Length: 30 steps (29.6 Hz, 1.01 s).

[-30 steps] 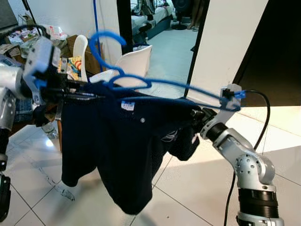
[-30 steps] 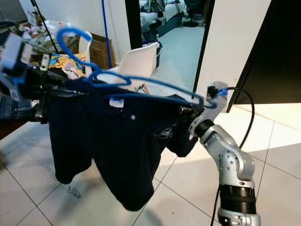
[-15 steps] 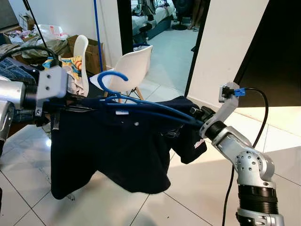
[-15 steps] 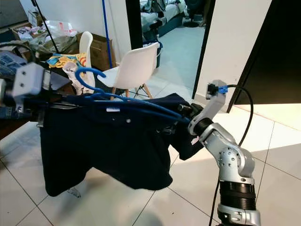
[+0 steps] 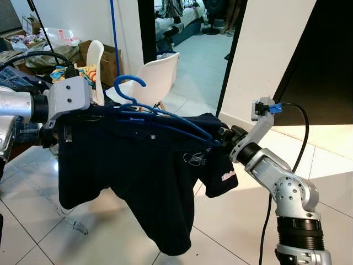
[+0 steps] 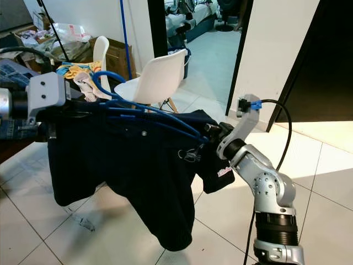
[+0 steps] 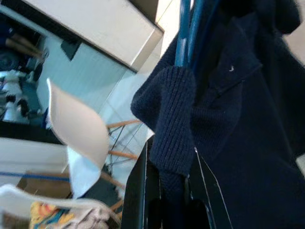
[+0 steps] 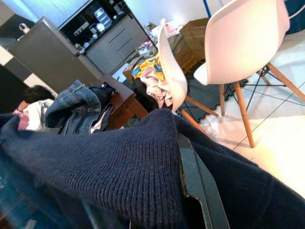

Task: Hang hanger

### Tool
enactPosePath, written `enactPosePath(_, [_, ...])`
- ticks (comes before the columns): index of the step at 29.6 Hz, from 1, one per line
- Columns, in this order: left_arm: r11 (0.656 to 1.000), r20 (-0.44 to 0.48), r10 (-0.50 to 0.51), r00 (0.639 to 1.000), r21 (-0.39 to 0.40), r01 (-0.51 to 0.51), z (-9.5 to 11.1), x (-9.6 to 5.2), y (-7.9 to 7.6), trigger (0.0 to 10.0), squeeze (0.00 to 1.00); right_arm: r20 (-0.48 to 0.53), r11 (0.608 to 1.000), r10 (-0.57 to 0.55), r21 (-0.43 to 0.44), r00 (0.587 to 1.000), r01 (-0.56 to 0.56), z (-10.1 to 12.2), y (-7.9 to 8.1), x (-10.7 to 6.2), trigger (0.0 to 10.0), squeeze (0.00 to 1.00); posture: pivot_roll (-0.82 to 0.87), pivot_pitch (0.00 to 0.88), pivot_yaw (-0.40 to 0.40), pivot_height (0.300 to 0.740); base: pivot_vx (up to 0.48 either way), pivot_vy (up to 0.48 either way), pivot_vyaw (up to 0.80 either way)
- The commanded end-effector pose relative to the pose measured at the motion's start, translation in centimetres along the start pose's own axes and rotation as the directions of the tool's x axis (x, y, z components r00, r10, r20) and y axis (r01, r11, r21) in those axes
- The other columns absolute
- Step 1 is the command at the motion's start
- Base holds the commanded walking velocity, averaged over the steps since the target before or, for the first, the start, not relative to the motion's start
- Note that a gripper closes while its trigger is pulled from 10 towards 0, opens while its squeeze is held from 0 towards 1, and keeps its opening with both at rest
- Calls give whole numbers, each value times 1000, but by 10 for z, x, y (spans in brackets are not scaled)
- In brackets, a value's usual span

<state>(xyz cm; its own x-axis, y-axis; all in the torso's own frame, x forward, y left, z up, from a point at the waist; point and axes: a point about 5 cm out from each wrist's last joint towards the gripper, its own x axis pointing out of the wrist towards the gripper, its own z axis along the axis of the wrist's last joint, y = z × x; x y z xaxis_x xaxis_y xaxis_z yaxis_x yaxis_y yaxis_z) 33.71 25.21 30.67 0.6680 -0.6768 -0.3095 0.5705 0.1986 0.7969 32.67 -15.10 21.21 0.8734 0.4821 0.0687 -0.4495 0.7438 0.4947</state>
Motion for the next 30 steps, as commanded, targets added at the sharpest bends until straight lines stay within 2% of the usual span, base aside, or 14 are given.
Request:
enactPosePath(1, [991,-250,128,960,-7,-134,-27,-46,17,10000,0,80,987,-162,7,983,162,16,-31,-21,0,0,27,88,19,740,0,0,0])
enactPosePath(6, [985,-311,168,935,28,-168,-27,-50,25,10000,0,77,987,-163,7,984,163,15,-31,-21,0,0,28,87,19,740,0,0,0])
enactPosePath(15, [987,-382,161,910,70,-145,-29,-47,26,10000,0,67,987,-159,1,985,160,12,-28,-19,0,0,28,92,22,740,0,0,0])
enactPosePath(19, [986,-397,165,903,83,-144,-29,-45,26,10000,0,63,987,-158,-2,985,159,11,-28,-19,0,0,28,92,22,740,0,0,0])
enactPosePath(20, [981,-385,193,903,70,-180,-28,-41,28,10000,0,53,987,-159,-11,986,160,8,-26,-17,0,0,27,94,22,740,0,0,0])
enactPosePath(22, [981,-385,193,903,70,-180,-28,-41,28,10000,0,53,987,-159,-11,986,160,8,-26,-17,0,0,27,94,22,740,0,0,0])
enactPosePath(24, [975,-351,221,910,45,-219,-27,-38,30,10000,0,41,986,-162,-23,986,163,6,-26,-16,0,0,26,94,23,740,0,0,0])
enactPosePath(25, [963,-272,251,929,-26,-268,-22,-35,34,10000,0,34,986,-165,-29,986,166,5,-26,-16,0,0,25,96,22,740,0,0,0])
enactPosePath(27, [963,-272,251,929,-26,-268,-22,-35,34,10000,0,34,986,-165,-29,986,166,5,-26,-16,0,0,25,96,22,740,0,0,0])
enactPosePath(29, [917,-93,336,937,-197,-348,-10,-46,50,10000,0,32,984,-175,-35,984,176,5,-29,-19,0,0,27,99,24,740,0,0,0])
enactPosePath(30, [898,-34,364,931,-251,-361,-6,-51,55,10000,0,34,983,-179,-35,983,180,6,-30,-20,0,0,27,99,25,740,0,0,0])
